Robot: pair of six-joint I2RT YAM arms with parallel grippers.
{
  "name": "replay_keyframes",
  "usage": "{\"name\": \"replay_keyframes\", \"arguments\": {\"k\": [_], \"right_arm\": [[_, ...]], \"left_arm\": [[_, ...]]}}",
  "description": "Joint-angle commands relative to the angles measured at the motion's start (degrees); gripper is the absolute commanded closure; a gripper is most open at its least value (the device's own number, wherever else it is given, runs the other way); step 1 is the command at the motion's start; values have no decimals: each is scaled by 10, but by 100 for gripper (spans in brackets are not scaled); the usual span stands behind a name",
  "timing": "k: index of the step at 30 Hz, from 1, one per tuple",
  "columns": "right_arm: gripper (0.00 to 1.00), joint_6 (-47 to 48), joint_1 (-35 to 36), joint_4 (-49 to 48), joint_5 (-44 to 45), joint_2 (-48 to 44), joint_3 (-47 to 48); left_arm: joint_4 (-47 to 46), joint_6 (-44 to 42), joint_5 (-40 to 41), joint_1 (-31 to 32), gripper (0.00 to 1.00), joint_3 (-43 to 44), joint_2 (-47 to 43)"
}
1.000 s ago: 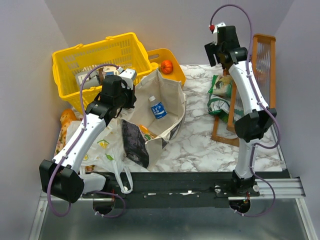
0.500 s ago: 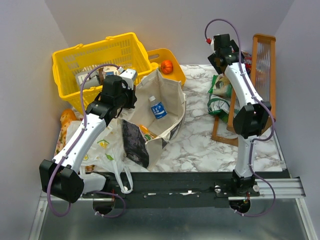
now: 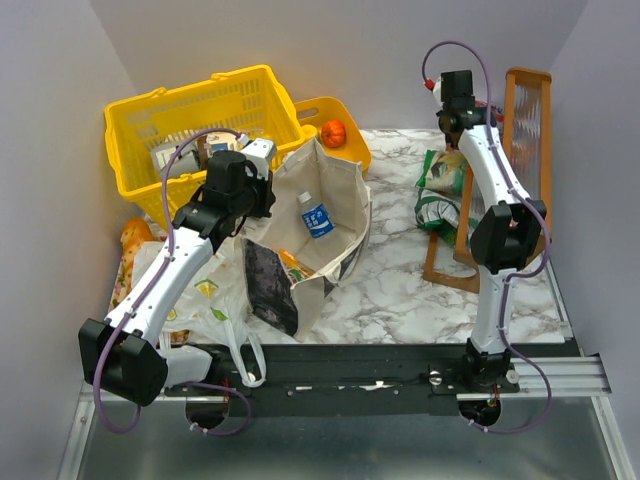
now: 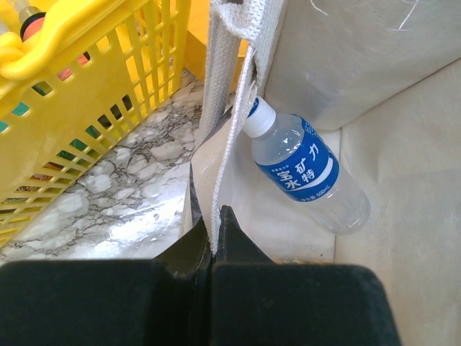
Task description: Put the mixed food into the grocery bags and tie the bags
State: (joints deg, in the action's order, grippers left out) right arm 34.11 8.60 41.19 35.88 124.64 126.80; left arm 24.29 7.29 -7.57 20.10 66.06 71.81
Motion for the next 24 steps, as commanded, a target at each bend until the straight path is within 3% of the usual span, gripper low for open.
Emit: {"name": "replay_keyframes", "arguments": {"k": [1, 12, 18, 24], "right_arm": [[99, -19, 0, -18, -87, -67, 34], [99, -19, 55, -62, -172, -225, 79], [99, -26, 139, -67, -186, -299, 69], [99, -53, 275, -89, -202, -359, 38]], "left_arm": [[7, 4, -20, 12, 100, -8, 6], [-6, 11, -29, 22, 100, -14, 11], [-7, 12, -31, 27, 100, -15, 11], [-7, 11, -27, 28, 100, -16, 11]]}}
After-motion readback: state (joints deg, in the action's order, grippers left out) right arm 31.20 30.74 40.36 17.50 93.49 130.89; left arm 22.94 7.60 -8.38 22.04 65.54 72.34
